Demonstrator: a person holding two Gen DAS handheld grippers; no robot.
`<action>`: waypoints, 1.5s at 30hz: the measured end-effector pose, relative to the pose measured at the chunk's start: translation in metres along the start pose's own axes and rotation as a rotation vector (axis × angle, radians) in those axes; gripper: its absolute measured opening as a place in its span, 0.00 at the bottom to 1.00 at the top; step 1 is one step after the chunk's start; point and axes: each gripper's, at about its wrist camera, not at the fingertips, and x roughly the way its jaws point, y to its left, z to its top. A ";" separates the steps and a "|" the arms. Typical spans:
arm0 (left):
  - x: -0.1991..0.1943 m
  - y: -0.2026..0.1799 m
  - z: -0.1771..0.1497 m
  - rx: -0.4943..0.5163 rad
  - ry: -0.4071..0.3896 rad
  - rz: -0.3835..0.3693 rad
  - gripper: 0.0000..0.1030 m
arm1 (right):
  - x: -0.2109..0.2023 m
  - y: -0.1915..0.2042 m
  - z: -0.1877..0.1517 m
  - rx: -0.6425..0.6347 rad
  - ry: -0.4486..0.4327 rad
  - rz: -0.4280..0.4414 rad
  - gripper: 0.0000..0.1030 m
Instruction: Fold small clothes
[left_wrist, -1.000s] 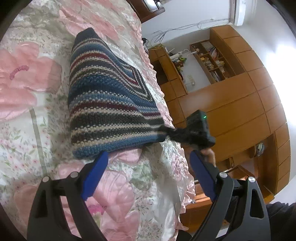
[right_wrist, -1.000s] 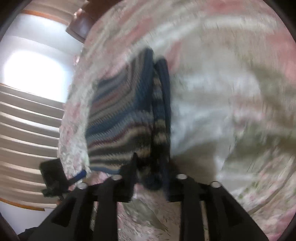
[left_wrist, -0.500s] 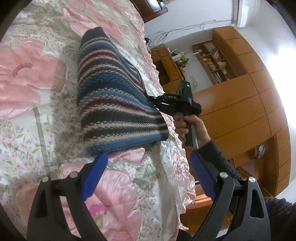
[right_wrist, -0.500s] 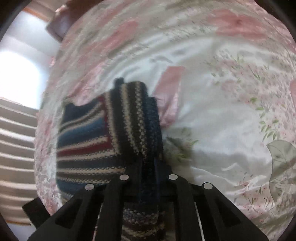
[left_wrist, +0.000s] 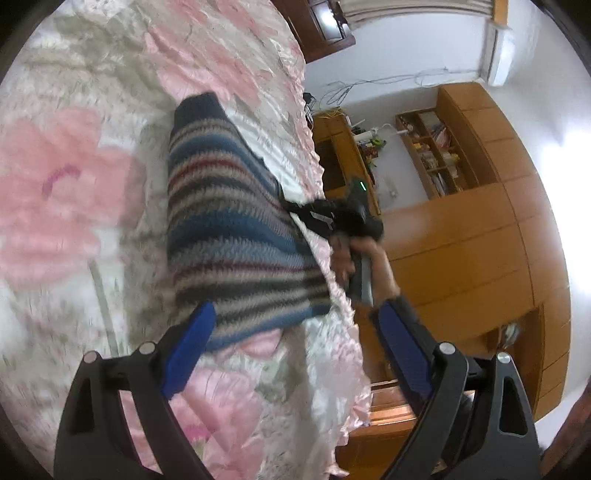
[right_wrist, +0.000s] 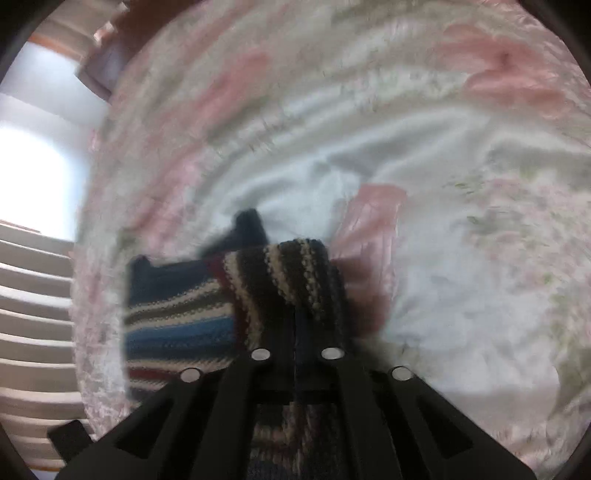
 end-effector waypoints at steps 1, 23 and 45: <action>0.002 -0.007 0.011 0.003 0.015 -0.013 0.87 | -0.013 0.006 -0.012 -0.020 -0.013 0.058 0.17; 0.092 -0.002 0.019 -0.073 0.238 -0.102 0.87 | -0.034 -0.018 -0.135 -0.056 0.051 0.346 0.21; 0.108 0.023 0.149 -0.101 0.181 0.055 0.94 | -0.005 -0.038 -0.009 0.036 0.028 0.213 0.49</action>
